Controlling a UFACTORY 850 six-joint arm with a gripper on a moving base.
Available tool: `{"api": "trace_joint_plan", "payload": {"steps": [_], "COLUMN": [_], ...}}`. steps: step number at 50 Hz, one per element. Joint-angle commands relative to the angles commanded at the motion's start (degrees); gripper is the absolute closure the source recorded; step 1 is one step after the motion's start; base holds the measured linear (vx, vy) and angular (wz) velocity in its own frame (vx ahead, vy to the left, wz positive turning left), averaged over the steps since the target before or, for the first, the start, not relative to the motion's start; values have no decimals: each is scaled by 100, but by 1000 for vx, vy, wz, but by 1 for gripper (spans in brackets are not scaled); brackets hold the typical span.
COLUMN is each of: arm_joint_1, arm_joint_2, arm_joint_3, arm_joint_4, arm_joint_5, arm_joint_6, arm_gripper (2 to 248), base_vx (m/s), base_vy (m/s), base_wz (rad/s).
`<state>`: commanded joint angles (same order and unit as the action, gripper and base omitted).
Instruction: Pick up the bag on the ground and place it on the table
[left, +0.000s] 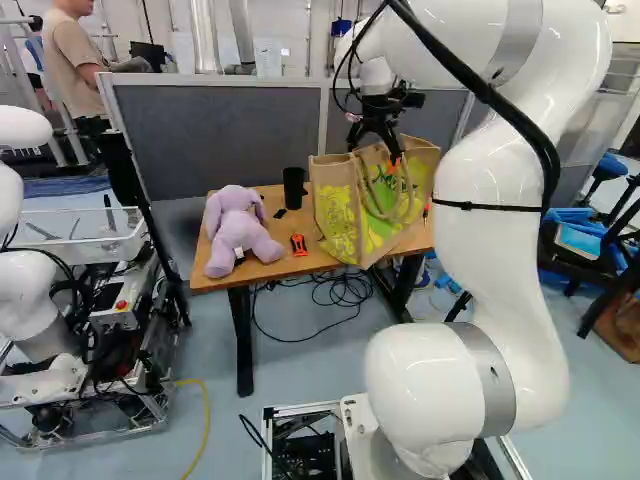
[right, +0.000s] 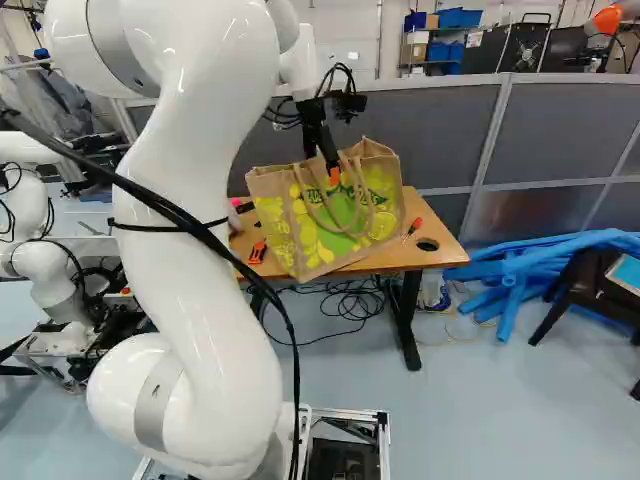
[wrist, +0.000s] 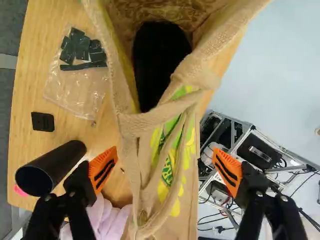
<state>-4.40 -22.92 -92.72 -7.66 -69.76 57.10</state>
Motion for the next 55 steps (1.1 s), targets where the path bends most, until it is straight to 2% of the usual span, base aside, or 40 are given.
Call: {"api": "trace_joint_plan", "payload": {"steps": [55], "arm_joint_1": [0], "arm_joint_2": [693], "arm_joint_3": [-170], "arm_joint_4": [0], "arm_joint_5": [0], "arm_joint_6": [0], "arm_gripper": [3], "base_vx": [0], "base_vy": [0], "base_wz": [0]}}
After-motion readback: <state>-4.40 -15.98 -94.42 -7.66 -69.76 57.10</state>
